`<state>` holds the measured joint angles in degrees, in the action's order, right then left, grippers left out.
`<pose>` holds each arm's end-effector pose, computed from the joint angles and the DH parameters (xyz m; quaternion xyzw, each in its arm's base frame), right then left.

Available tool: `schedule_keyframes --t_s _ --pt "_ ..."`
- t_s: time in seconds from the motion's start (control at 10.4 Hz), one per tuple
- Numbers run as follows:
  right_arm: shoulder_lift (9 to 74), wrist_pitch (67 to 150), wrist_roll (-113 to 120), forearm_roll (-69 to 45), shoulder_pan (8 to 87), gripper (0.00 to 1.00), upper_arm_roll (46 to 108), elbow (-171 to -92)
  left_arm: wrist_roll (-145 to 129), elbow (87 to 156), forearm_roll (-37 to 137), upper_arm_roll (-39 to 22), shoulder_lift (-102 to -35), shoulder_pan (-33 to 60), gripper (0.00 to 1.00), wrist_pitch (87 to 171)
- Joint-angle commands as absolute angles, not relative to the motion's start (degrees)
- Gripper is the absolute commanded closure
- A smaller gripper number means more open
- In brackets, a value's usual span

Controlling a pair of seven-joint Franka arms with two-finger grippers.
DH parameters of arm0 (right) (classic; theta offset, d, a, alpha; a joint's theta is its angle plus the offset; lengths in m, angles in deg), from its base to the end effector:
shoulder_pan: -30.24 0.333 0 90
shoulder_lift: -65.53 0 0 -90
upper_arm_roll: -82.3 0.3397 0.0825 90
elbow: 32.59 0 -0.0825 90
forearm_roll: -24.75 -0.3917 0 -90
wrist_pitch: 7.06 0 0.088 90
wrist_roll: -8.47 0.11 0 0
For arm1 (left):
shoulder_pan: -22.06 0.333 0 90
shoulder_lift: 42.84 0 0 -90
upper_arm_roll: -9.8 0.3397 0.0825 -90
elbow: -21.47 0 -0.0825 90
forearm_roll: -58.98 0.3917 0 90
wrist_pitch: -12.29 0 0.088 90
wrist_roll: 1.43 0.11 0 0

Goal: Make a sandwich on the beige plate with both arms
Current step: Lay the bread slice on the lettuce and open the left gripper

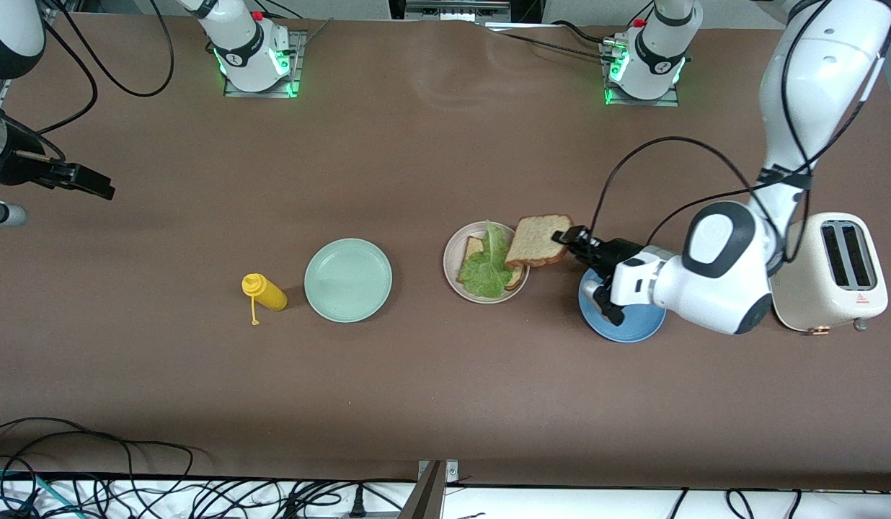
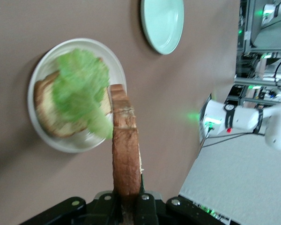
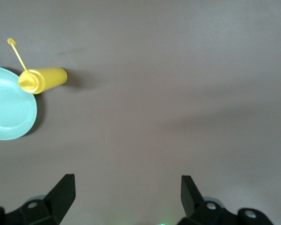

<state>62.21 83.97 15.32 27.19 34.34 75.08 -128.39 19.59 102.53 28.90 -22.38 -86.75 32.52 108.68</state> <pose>0.5724 -0.0340 0.5658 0.9936 -0.0849 -0.0695 0.0271 0.6660 -0.2279 0.3149 0.8538 -0.2242 -0.1849 0.4319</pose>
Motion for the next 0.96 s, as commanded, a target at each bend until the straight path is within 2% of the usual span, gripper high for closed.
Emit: schedule_keyframes --t_s 0.0,0.1,0.29,0.57,0.67,0.77,0.86 --pt "62.2 82.2 15.5 26.9 34.5 0.0 74.9 -127.3 17.3 100.9 23.8 -21.8 -90.7 27.3 1.0 115.9" --pt "61.8 82.5 14.8 26.8 34.4 0.0 74.6 -127.3 17.7 101.0 24.1 -21.8 -91.9 25.8 1.0 118.8" --pt "61.2 84.1 14.8 26.4 34.5 0.0 74.4 -127.3 18.4 102.3 24.9 -21.3 -95.5 25.8 1.0 119.5" --pt "60.5 85.8 15.3 26.5 34.8 0.0 74.6 -127.3 18.4 103.0 24.8 -21.1 -96.4 25.0 1.0 119.8" --pt "60.4 86.1 15.5 26.5 35.0 0.0 74.8 -127.3 18.6 103.0 25.0 -19.3 -96.3 25.0 0.9 119.5" --pt "60.3 87.6 15.6 26.2 35.1 0.0 74.9 -127.3 18.7 103.0 24.9 -18.7 -96.3 24.9 0.01 119.4" --pt "60.3 87.9 15.6 26.0 35.2 0.0 76.0 -127.3 18.3 103.0 25.0 -18.6 -95.8 25.3 0.0 119.3"
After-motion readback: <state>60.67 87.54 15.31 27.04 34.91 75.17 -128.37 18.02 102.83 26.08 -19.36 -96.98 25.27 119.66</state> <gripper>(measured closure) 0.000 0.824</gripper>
